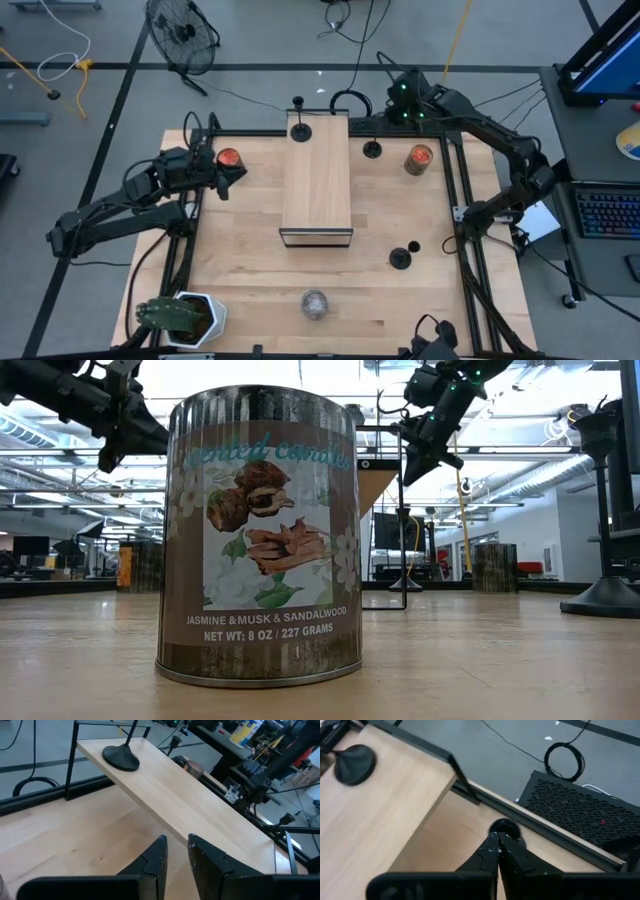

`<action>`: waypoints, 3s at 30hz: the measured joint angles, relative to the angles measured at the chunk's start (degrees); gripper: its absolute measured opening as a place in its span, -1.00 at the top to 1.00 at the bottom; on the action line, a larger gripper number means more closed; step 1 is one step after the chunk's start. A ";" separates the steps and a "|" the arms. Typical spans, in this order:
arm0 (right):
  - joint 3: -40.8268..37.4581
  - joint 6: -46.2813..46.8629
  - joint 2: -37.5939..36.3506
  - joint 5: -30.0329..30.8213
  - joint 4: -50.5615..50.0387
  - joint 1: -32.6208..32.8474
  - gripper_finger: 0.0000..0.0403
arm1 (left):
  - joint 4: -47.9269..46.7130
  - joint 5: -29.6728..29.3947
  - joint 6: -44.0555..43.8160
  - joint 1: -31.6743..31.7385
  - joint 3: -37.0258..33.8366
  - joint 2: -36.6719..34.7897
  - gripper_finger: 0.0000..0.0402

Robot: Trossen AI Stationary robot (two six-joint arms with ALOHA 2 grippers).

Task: Pick & Place candle stick holders
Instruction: Put the top black candlestick holder on the shelf

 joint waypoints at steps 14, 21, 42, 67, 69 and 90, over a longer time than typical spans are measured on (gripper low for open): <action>0.00 -1.36 0.41 -0.14 0.04 -2.25 0.28 | 0.88 -0.02 -6.39 0.00 -0.02 0.07 0.60; -0.02 1.45 2.83 -4.49 0.47 -2.62 0.18 | 1.93 5.86 7.92 0.00 -0.02 0.13 0.60; -0.02 1.13 7.40 -6.00 1.14 -5.68 0.29 | 7.81 16.33 14.11 -0.17 -3.96 0.09 0.60; 0.07 -0.42 10.37 -6.22 2.28 -5.51 0.69 | 7.79 16.31 12.54 -0.17 -3.96 0.09 0.60; 0.07 -0.75 10.37 -6.17 2.27 -5.46 0.81 | 7.78 16.31 12.56 -0.17 -3.96 0.09 0.60; -0.19 -3.43 3.00 -4.82 -1.35 -4.67 1.00 | 7.87 16.05 12.67 -0.17 -3.96 0.09 0.60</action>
